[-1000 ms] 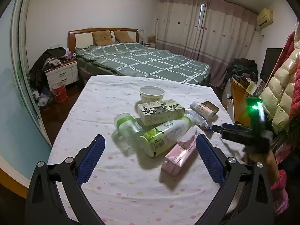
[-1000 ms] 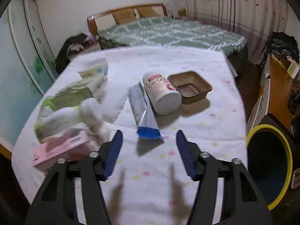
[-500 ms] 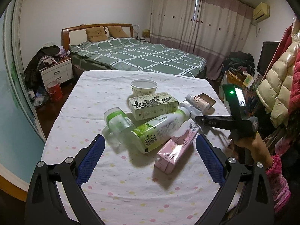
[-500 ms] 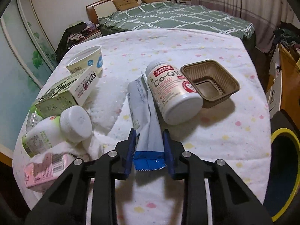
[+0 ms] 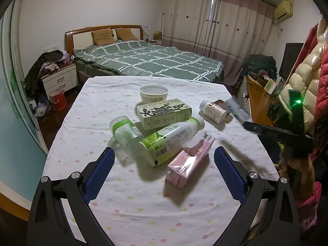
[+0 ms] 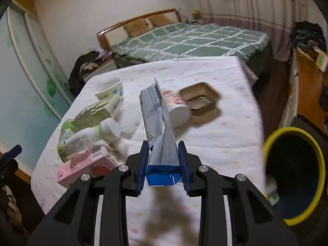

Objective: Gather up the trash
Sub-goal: 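Carry the toothpaste tube into the yellow bin and open the right gripper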

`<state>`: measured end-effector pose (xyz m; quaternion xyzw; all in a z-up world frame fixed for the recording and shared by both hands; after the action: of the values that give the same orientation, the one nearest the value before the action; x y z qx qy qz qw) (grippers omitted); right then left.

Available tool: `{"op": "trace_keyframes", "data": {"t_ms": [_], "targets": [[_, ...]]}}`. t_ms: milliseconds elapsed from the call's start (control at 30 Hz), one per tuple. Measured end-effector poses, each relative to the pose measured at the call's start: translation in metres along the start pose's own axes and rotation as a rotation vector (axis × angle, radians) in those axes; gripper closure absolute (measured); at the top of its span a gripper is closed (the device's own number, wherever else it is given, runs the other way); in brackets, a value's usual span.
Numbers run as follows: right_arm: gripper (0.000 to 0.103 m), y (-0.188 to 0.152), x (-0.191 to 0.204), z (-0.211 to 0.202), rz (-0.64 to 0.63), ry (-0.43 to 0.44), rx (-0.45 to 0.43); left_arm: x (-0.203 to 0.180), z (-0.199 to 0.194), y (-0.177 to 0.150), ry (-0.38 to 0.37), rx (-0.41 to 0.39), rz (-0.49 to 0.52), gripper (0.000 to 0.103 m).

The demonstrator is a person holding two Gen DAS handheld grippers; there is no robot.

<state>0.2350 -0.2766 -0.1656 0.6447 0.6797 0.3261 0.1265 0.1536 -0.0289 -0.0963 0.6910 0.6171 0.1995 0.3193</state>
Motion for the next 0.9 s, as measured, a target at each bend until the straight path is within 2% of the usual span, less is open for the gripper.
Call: {"op": "trace_keyframes", "data": {"t_ms": [133,433,667,900], "targets": [[0.075,-0.012,-0.053,-0.025,0.089,-0.092,-0.045,-0.007,0.004,-0.001,-0.014,0.010,0.012,0.007],[0.075,-0.048,-0.171,-0.047,0.299,-0.254,-0.046,-0.028,0.021,-0.005,-0.050,0.036,0.042,0.007],[0.075,-0.060,-0.205,-0.030,0.339,-0.298,-0.015,-0.044,0.033,-0.011,-0.058,0.064,0.070,0.007],[0.073,-0.063,-0.215,-0.014,0.345,-0.334,0.009,-0.053,0.044,-0.013,-0.061,0.088,0.087,0.007]]}}
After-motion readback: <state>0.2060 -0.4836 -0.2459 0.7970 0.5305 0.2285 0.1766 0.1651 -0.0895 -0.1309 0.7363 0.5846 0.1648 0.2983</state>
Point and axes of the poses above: each gripper's, at about its wrist camera, not at the fingertips, and z roughly the way its jaws point, x to its left, y to its top, the point moved 7 cm from there along z, roughly the way its jaws point, and after that the axes turned 7 degrees about x, right-handed, at the moved point
